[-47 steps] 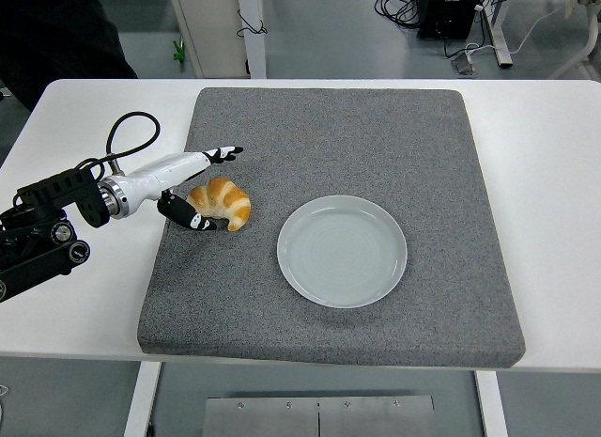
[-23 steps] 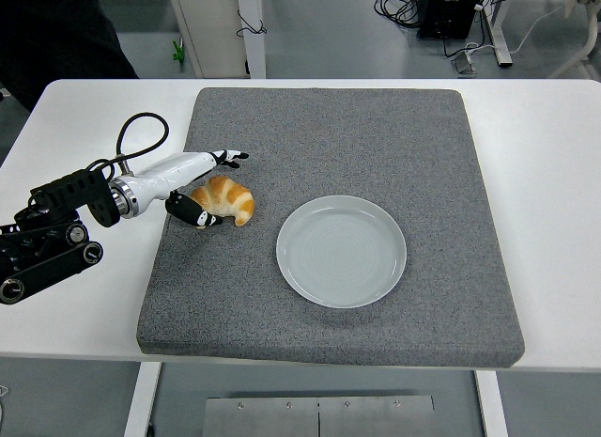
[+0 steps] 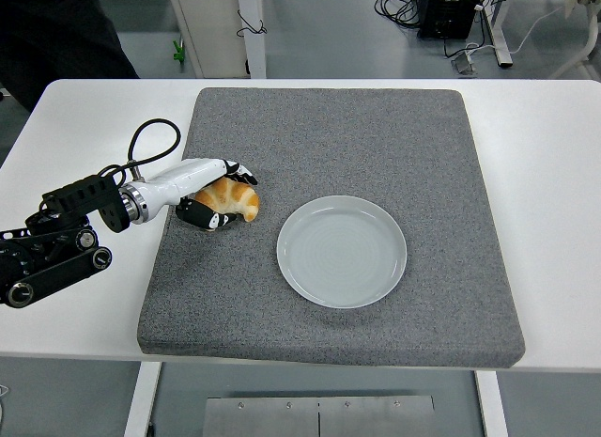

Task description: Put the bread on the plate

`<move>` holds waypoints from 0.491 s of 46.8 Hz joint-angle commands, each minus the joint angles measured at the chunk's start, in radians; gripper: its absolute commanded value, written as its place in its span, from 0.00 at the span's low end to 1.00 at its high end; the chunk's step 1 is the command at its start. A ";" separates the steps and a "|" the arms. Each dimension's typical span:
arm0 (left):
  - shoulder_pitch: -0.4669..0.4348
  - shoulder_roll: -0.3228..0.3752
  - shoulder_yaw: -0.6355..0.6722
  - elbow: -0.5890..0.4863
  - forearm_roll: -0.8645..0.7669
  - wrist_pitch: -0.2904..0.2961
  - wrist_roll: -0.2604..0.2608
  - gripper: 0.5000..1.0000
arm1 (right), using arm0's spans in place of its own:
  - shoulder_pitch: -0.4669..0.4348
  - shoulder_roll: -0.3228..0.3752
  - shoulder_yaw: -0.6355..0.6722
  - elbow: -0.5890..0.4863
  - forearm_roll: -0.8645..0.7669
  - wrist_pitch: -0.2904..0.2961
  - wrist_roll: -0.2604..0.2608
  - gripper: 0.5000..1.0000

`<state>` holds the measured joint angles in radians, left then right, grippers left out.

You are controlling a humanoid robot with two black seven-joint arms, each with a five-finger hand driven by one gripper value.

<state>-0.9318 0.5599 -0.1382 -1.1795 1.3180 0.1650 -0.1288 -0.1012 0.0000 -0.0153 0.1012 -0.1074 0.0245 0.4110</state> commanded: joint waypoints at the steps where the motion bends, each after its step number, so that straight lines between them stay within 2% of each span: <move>1: -0.002 0.000 0.000 0.000 0.000 -0.001 0.000 0.26 | 0.000 0.000 0.000 0.000 0.000 0.000 0.000 1.00; 5: -0.005 0.000 0.000 0.000 0.000 -0.001 0.000 0.23 | 0.000 0.000 0.000 0.000 0.000 0.000 0.000 1.00; 23: -0.061 0.041 -0.031 -0.011 -0.011 -0.012 -0.002 0.22 | 0.000 0.000 0.000 0.000 0.000 0.000 0.000 1.00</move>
<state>-0.9827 0.5885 -0.1567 -1.1857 1.3097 0.1576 -0.1303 -0.1013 0.0000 -0.0153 0.1012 -0.1074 0.0245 0.4110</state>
